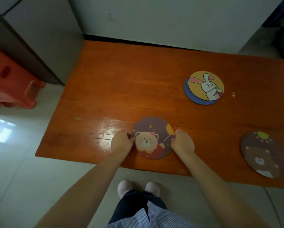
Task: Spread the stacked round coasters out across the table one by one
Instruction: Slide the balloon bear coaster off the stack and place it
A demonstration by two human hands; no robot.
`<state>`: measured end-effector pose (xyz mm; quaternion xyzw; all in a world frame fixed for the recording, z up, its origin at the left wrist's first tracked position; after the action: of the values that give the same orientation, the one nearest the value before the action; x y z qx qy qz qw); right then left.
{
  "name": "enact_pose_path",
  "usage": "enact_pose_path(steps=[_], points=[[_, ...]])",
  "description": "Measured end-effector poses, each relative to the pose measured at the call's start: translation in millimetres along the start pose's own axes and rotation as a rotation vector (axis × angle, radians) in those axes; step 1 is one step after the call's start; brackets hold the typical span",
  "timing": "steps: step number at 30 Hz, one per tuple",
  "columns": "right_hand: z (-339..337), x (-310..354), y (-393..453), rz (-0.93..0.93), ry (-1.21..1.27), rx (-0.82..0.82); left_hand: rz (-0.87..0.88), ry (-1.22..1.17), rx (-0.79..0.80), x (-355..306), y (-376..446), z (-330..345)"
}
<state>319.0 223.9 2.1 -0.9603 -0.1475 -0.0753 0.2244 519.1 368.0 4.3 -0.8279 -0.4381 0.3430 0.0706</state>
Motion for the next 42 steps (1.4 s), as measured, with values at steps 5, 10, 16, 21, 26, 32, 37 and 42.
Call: enact_pose_path(steps=[5,10,16,21,26,32,37,42], points=[[-11.1,71.3,-7.3,-0.231,-0.158,-0.127,0.070,0.199,-0.060,23.7,0.0,-31.0],[5.5,201.1,-24.6,-0.505,-0.170,-0.079,0.018,0.314,-0.159,105.4,9.9,-113.6],[32.4,387.7,-55.4,-0.660,-0.128,-0.129,-0.064,0.327,-0.235,228.5,37.6,-245.4],[51.6,526.5,-75.0,-0.649,-0.113,-0.173,0.016,0.454,-0.257,301.5,71.3,-350.5],[60.3,628.7,-72.2,-0.649,-0.120,-0.184,0.051,0.513,-0.279,332.5,115.3,-427.8],[47.6,706.7,-17.1,-0.608,-0.113,-0.206,0.168,0.612,-0.230,313.5,201.1,-472.9],[14.2,752.5,59.0,-0.562,-0.056,-0.231,0.247,0.658,-0.202,270.1,289.8,-507.9],[-33.2,768.9,130.2,-0.488,-0.012,-0.274,0.336,0.722,-0.163,204.9,375.8,-532.8]])
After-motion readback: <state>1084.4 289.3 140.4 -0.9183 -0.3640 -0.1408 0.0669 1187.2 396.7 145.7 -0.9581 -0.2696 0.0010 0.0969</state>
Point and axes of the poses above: each hand's wrist, its own y-axis towards the middle knuckle, its own z-axis out of the palm, x = y × z, the point moved 10 cm from there along y, towards the middle knuckle, and after that the axes turned 3 degrees about -y, right-handed, at the moved point
